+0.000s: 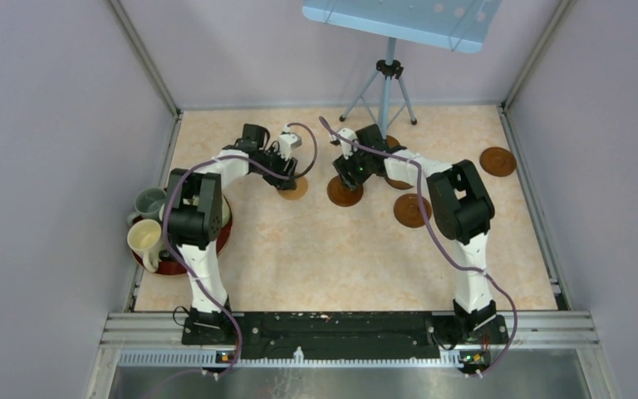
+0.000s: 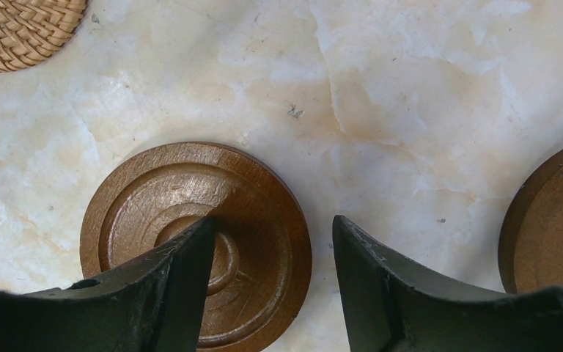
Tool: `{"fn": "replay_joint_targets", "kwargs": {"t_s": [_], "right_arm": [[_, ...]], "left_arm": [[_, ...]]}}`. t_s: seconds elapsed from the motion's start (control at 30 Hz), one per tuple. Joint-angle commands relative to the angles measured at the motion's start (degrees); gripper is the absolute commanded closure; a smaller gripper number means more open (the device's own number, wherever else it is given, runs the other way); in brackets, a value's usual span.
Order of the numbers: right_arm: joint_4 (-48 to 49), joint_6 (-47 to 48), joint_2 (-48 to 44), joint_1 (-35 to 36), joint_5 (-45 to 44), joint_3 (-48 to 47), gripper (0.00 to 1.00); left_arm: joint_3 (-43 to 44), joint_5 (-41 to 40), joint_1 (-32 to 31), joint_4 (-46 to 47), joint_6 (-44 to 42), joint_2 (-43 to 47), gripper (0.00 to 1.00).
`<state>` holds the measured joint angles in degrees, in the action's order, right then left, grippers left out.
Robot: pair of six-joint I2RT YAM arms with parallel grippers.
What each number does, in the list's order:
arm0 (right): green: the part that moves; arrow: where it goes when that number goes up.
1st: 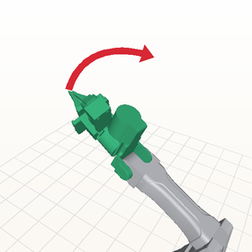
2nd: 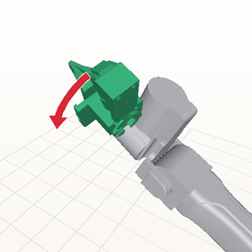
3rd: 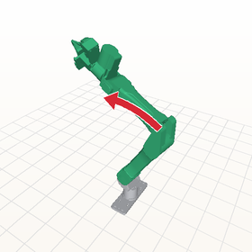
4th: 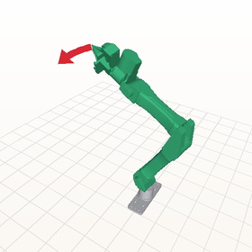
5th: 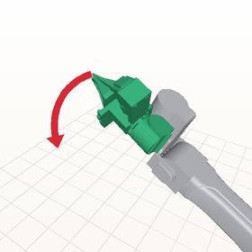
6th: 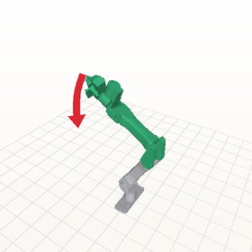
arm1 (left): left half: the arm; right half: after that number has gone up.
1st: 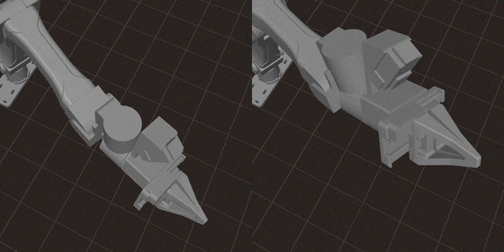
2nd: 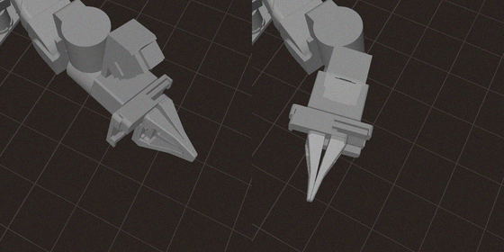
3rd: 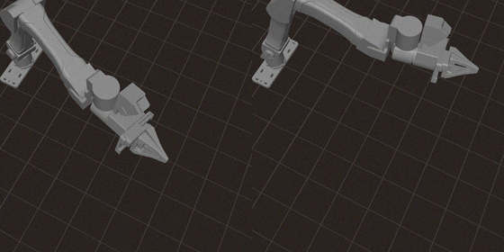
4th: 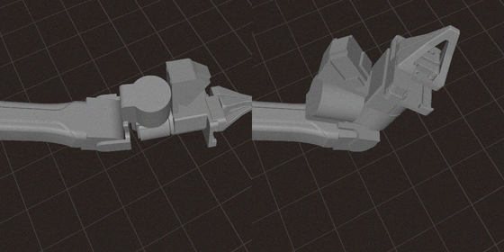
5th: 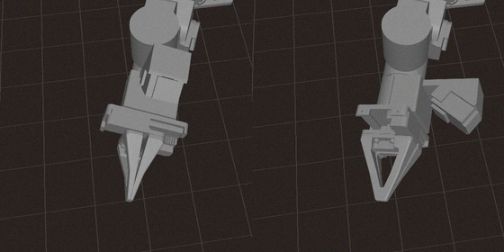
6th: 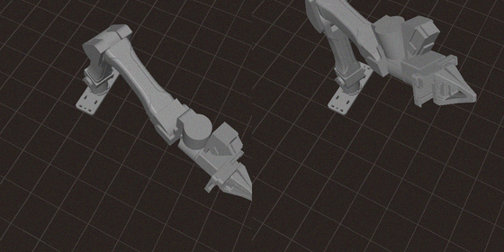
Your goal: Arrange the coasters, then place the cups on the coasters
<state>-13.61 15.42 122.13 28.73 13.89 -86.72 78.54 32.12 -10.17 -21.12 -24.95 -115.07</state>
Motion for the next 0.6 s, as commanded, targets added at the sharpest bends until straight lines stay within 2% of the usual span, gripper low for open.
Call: {"fn": "replay_joint_targets", "kwargs": {"t_s": [0.0, 0.23, 0.57], "right_arm": [[-3.6, 1.4, -0.2, 0.5, -0.7, 0.6, 0.4], [-5.3, 1.9, -1.8, 0.5, -0.6, -0.2, 0.4], [-6.0, 3.2, -5.0, 0.7, -0.1, 5.7, 0.41]], "left_arm": [[-1.5, -0.1, -0.1, -0.8, 0.5, -1.1, 0.42], [-3.7, 0.5, -0.1, -1.5, 0.7, 1.1, 0.41], [-11.0, 0.6, -0.2, -0.8, 0.5, 5.5, 0.41]]}}
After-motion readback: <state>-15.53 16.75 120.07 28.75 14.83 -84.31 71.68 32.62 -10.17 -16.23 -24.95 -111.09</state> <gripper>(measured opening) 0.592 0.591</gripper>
